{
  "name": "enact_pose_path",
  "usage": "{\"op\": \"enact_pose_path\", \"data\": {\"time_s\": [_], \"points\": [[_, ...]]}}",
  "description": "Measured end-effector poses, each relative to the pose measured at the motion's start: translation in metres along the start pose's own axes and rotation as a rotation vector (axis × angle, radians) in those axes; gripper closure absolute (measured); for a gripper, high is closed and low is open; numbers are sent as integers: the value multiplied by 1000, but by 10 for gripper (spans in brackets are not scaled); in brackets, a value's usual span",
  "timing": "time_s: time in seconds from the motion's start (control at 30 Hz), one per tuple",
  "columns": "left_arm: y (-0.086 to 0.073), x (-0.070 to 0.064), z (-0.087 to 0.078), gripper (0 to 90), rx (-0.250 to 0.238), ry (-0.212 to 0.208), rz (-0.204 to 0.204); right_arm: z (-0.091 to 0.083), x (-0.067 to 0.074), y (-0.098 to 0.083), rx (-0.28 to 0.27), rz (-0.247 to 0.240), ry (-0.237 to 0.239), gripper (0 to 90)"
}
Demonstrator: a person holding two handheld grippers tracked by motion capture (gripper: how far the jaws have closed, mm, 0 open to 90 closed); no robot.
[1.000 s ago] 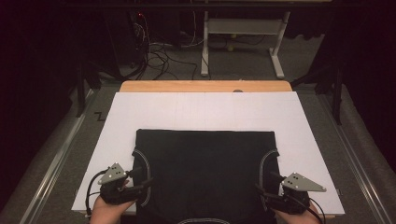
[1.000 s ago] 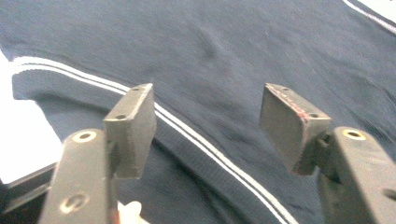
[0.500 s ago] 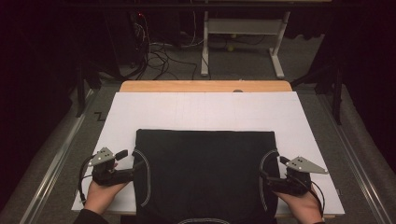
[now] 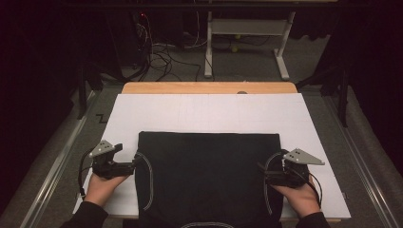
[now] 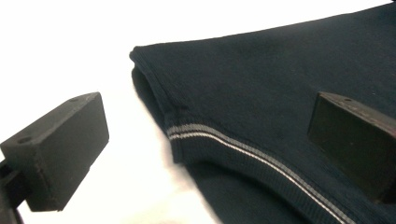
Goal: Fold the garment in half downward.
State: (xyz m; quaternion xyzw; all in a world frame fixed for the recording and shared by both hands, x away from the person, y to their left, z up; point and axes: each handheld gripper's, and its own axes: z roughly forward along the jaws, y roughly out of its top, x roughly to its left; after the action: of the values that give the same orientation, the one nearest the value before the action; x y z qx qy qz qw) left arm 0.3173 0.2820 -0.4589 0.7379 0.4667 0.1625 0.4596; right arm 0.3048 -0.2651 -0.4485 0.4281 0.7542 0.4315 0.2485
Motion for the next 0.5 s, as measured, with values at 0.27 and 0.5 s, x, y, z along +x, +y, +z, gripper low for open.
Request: {"op": "enact_pose_path", "data": {"time_s": [0.27,0.5], "points": [[11,5,2,0,-36,-25,-8,10,23,17,-27,-40,43,1],[18,2,5,0,-44,-39,14,15,49,29,-47,-65,90,2]]}}
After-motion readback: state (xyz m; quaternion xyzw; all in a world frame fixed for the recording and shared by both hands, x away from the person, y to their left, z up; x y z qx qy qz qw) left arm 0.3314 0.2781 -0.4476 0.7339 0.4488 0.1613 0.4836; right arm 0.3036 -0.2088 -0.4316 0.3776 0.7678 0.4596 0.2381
